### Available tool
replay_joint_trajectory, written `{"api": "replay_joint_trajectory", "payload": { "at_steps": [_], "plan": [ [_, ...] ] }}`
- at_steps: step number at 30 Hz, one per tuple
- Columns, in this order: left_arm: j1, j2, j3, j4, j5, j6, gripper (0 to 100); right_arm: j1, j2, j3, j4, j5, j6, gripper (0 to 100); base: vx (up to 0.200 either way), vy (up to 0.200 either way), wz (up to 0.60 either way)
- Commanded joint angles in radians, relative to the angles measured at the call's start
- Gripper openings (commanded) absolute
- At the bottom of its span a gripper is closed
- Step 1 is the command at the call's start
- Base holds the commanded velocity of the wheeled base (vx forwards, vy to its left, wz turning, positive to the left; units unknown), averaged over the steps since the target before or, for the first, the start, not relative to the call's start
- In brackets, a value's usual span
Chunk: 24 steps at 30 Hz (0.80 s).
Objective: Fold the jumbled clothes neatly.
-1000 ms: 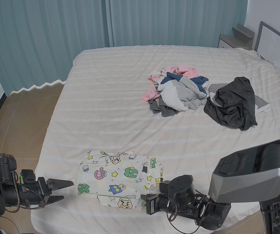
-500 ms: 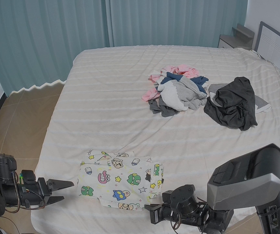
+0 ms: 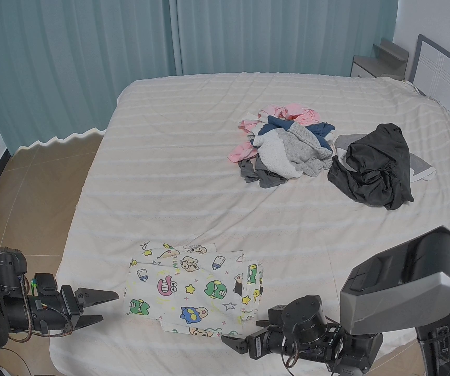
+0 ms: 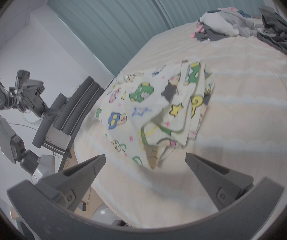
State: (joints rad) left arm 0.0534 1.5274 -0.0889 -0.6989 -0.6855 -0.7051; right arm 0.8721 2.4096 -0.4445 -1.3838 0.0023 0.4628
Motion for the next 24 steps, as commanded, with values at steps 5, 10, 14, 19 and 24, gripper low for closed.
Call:
{"api": "replay_joint_trajectory", "payload": {
  "at_steps": [5, 10, 14, 19, 24],
  "plan": [
    [0.000, 0.002, 0.000, -0.001, 0.000, -0.001, 100, -0.104, -0.214, 0.064, 0.003, 0.059, -0.001, 100, 0.000, 0.000, 0.00],
    [0.000, 0.002, 0.000, -0.001, 0.000, -0.001, 100, -0.182, -0.274, 0.020, 0.003, 0.100, 0.007, 100, 0.000, 0.000, 0.00],
    [0.000, 0.002, 0.000, -0.001, 0.000, -0.001, 100, -0.220, -0.236, -0.102, 0.040, 0.096, 0.013, 100, 0.000, 0.000, 0.00],
    [0.000, 0.002, 0.000, -0.001, 0.000, -0.002, 100, -0.217, -0.171, -0.250, 0.129, 0.096, 0.063, 100, 0.000, 0.000, 0.00],
    [0.000, 0.003, 0.000, -0.001, 0.000, -0.002, 100, -0.214, -0.075, -0.355, 0.218, 0.096, 0.099, 100, 0.000, 0.000, 0.00]
  ]
}}
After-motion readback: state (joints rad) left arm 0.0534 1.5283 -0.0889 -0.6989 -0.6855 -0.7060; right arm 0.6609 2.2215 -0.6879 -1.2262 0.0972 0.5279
